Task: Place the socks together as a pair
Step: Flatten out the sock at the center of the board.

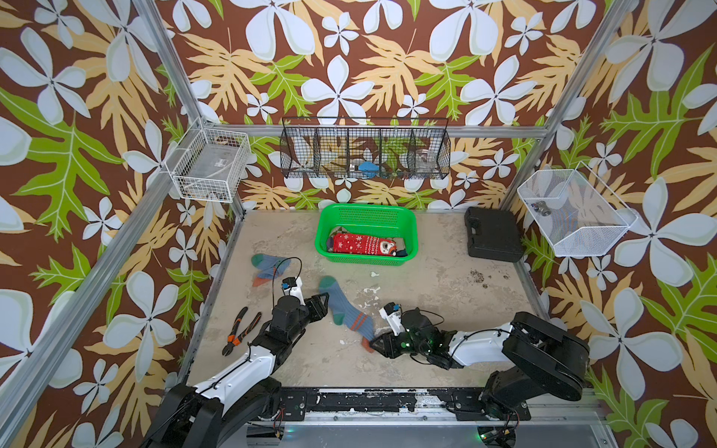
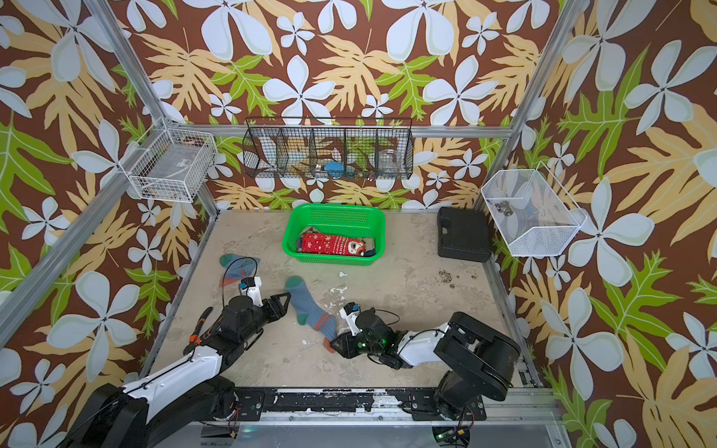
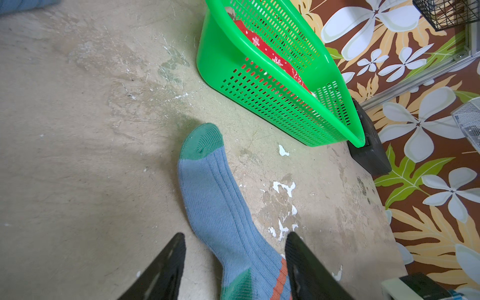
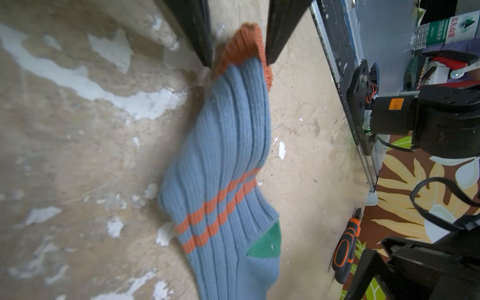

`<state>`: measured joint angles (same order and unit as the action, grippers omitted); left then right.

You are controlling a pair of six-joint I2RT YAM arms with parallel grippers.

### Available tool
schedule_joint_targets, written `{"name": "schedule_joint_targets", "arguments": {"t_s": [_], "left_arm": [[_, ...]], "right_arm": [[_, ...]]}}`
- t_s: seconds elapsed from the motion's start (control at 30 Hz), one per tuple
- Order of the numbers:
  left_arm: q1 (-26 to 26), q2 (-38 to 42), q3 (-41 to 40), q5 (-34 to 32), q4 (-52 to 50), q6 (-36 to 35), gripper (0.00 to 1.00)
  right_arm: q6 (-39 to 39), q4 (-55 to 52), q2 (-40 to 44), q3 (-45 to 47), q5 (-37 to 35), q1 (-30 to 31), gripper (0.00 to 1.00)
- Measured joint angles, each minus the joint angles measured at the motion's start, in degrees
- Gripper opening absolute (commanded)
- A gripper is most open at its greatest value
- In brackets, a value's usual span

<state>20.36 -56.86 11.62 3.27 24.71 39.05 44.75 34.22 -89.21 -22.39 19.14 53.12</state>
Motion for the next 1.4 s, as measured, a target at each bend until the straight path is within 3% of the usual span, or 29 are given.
{"name": "schedule_joint_targets", "arguments": {"t_s": [0.07,0.13,0.3,0.43,0.63,0.77,0.87,1.13,1.27,1.4], "left_arm": [[0.0,-0.2,0.0,0.0,0.1,0.0,0.64],[0.0,-0.6,0.0,0.0,0.3,0.0,0.64],[0.2,-1.1,-0.1,0.1,1.3,0.0,0.64],[2.1,-5.1,0.2,0.2,3.8,0.5,0.66],[5.5,-14.9,2.6,0.2,9.3,1.3,0.68],[5.7,-17.3,1.9,-0.5,12.0,1.5,0.67],[5.7,-17.0,0.5,-2.0,13.7,1.5,0.67],[5.8,-11.0,-2.4,-4.9,15.4,1.5,0.67],[5.8,-8.5,-2.8,-5.8,15.4,1.5,0.67],[5.8,-8.7,-2.8,-5.9,15.4,1.5,0.66]], "right_arm": [[0.1,-0.2,-0.7,-0.5,-0.8,0.0,0.05],[-0.3,-2.9,-0.1,-1.6,-1.6,0.0,0.0],[-8.0,-22.0,7.5,-10.9,-9.9,0.0,0.0],[-17.4,-42.0,10.0,-24.3,-23.1,0.4,0.0],[-27.1,-61.7,-1.8,-35.9,-42.5,7.1,0.0],[-30.3,-68.8,-12.1,-36.3,-47.4,10.4,0.03],[-31.5,-69.8,-15.6,-37.0,-49.7,12.7,0.13],[-32.2,-62.6,-12.6,-33.3,-47.2,11.3,0.46],[-30.8,-53.5,-3.8,-26.9,-32.3,8.8,0.6],[-29.2,-48.3,10.0,-20.8,-20.8,1.9,0.55]]}}
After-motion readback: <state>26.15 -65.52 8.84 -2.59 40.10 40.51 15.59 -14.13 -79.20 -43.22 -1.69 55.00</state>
